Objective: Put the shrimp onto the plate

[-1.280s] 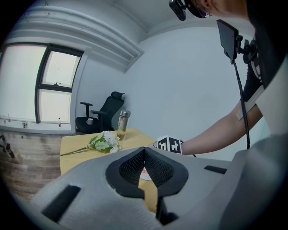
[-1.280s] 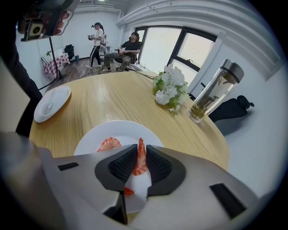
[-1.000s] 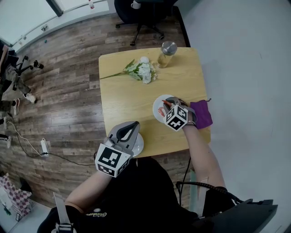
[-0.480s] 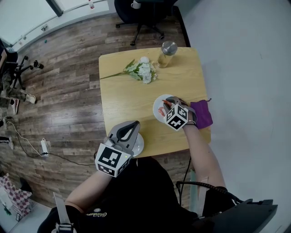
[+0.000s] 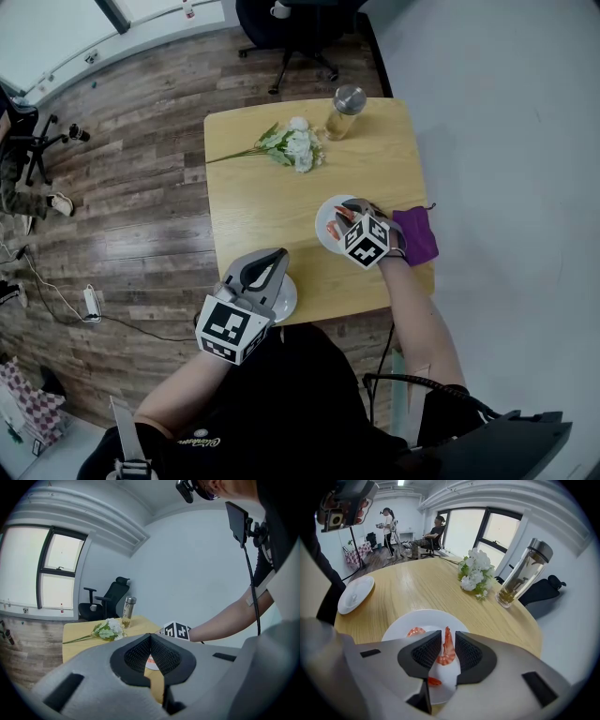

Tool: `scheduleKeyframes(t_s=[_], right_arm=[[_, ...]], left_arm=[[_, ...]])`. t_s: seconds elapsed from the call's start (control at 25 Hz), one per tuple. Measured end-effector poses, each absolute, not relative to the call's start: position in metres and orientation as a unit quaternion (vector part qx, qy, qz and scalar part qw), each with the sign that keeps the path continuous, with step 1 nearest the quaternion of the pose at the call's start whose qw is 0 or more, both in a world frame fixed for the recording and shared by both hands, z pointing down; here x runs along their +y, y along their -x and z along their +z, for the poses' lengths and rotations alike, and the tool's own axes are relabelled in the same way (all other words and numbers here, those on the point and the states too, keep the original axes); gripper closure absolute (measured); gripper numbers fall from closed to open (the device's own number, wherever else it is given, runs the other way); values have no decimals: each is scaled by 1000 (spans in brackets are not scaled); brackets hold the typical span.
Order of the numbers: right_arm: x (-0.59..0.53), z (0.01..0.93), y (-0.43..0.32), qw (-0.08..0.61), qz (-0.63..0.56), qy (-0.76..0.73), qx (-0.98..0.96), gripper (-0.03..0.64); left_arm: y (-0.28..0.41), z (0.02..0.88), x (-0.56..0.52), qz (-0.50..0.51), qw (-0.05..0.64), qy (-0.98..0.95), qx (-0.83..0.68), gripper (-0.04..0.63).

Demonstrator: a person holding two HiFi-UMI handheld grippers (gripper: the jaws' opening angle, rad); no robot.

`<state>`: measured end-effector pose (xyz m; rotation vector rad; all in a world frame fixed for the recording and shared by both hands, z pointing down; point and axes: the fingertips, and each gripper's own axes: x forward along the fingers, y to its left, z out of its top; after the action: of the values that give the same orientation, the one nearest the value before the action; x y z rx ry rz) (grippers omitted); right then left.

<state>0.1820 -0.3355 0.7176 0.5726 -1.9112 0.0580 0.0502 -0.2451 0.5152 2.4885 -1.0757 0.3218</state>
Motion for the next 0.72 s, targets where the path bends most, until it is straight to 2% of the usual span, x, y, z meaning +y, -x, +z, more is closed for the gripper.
scheduleKeyframes(t_s=[0.44,0.72], right_arm=[[-337,706,-183,531,22,-260,-806,534],[-330,700,-190,532,19,-270,-802,592]], left_arm=[[-53,514,-242,113,202,-896,-380,592],[-58,509,-241,111,194,-899,-377,592]])
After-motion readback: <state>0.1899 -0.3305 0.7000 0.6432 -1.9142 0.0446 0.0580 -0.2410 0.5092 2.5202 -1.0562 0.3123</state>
